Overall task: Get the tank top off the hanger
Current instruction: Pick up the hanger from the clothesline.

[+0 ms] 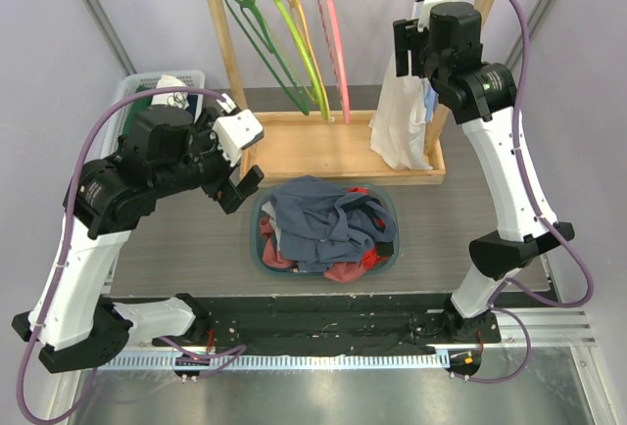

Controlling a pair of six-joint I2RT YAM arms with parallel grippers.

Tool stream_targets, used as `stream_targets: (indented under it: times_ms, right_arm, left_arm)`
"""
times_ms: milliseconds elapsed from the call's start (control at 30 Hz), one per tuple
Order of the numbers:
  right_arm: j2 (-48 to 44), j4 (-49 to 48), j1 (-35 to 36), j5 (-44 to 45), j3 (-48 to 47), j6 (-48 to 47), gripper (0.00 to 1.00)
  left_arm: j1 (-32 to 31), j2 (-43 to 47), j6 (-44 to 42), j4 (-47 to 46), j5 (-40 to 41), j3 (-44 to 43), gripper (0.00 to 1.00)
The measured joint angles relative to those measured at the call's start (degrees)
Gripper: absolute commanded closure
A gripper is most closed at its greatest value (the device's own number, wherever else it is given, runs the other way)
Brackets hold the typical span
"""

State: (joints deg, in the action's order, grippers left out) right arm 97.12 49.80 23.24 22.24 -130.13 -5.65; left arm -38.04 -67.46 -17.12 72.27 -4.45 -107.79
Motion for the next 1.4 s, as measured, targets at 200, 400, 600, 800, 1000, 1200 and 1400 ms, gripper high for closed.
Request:
stream_targets:
  times_ms: [200,400,600,800,1000,1200,1400]
  right_arm:
    - [-0.52,-0.04,0.02,2.29,0.66,-0.04,0.38]
    - [-2.67,-0.07,0.04,3.32,1.55,0.09,0.48]
    - [-5.88,-0.28,0.04,3.85,3.82,0.28,0.6]
    - [-7.21,-0.52,0.02,4.31,5.68,0.42,0.61]
    - [-7.19,-0.5,-0.35,4.04,7.1,1.07,0.63]
    - [-7.32,-1.44,-0.96,3.67,8.87,1.81,0.96]
    - [-11.3,-9.11,-1.53,3.61,17.53,1.84,0.99]
  left_arm:
    - [0.52,0.02,0.22,0.02,-0.39,0.0,0.0]
    - [0.87,0.13,0.26,0.0,-1.16,0.0,0.0]
    - [1.05,0.35,0.28,0.02,-1.27,0.0,0.0]
    - [1.05,0.48,0.35,0.02,-1.7,0.0,0.0]
    - [1.27,0.68,0.42,0.02,-1.99,0.0,0.0]
    - [1.64,1.22,0.42,0.02,-2.43,0.0,0.0]
    - [1.81,1.55,0.42,0.02,-2.73,0.0,0.0]
